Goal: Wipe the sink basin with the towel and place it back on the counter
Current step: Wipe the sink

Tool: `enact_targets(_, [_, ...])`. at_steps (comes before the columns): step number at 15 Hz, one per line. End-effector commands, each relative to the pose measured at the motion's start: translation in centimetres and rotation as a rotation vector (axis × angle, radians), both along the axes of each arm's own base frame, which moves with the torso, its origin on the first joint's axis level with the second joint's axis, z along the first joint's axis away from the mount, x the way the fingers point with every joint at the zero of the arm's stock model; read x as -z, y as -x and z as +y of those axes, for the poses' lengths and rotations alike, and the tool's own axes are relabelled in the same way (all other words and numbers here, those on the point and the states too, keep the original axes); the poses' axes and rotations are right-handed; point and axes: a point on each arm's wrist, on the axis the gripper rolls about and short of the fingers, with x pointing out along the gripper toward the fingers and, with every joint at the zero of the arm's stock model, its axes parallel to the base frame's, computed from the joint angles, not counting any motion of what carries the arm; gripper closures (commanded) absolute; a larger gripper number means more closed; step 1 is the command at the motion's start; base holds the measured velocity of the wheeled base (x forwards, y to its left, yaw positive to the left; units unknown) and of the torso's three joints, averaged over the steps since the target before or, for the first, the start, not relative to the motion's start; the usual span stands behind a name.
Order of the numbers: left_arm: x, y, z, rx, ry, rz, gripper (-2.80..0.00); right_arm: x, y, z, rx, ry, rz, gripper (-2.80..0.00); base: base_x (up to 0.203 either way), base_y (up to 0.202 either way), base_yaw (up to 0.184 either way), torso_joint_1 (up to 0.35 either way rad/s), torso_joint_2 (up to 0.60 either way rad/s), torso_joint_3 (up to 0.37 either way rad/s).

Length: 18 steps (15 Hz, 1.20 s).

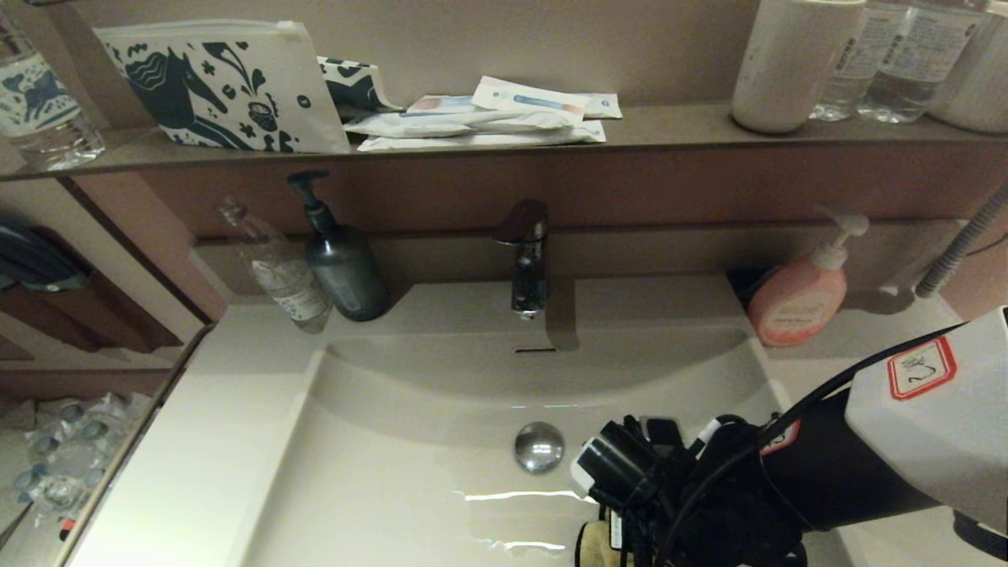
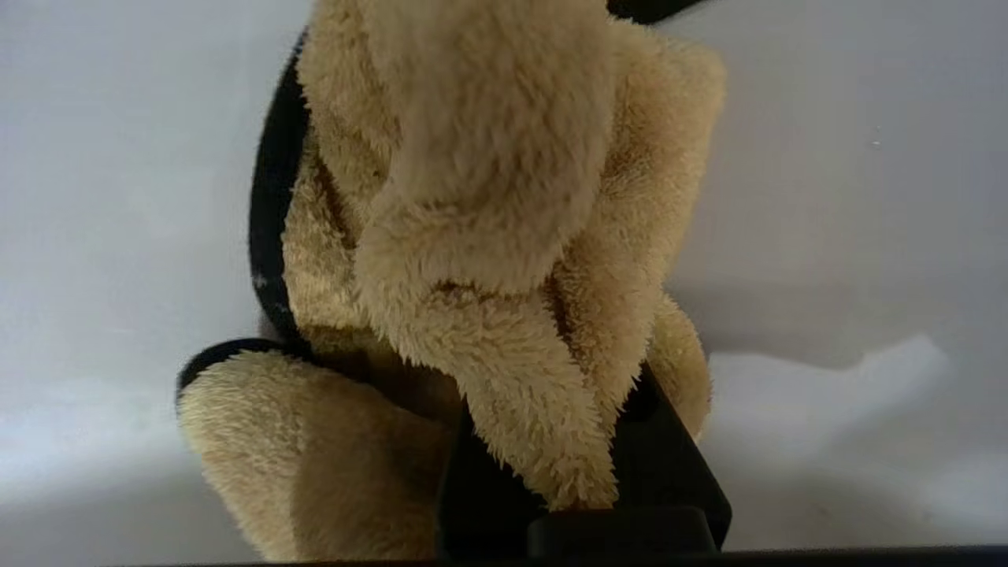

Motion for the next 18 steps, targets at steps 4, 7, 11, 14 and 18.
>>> enact_targets(4, [0.0,0.0,0.0,0.001,0.0,0.001,0.0,1.6,0.1,-1.0,0.018,0.02,0.033,0.0,0.0,0.0,0.0,0.0,0.0,0.0])
enact_targets(7, [0.0,0.0,0.0,0.0,0.0,0.001,0.0,1.5,0.0,-0.9,0.018,0.003,0.03,0.0,0.0,0.0,0.0,0.0,0.0,0.0])
enact_targets(11, [0.0,0.0,0.0,0.0,0.0,0.001,0.0,1.4,-0.1,-0.8,0.019,-0.003,0.029,0.0,0.0,0.0,0.0,0.0,0.0,0.0])
enact_targets(14, [0.0,0.0,0.0,0.0,0.0,0.001,0.0,1.0,-0.2,-0.7,0.017,-0.017,0.023,0.0,0.0,0.0,0.0,0.0,0.0,0.0])
enact_targets(18, [0.0,0.0,0.0,0.001,0.0,0.001,0.0,0.3,-0.5,-0.3,0.014,-0.031,0.009,0.0,0.0,0.0,0.0,0.0,0.0,0.0])
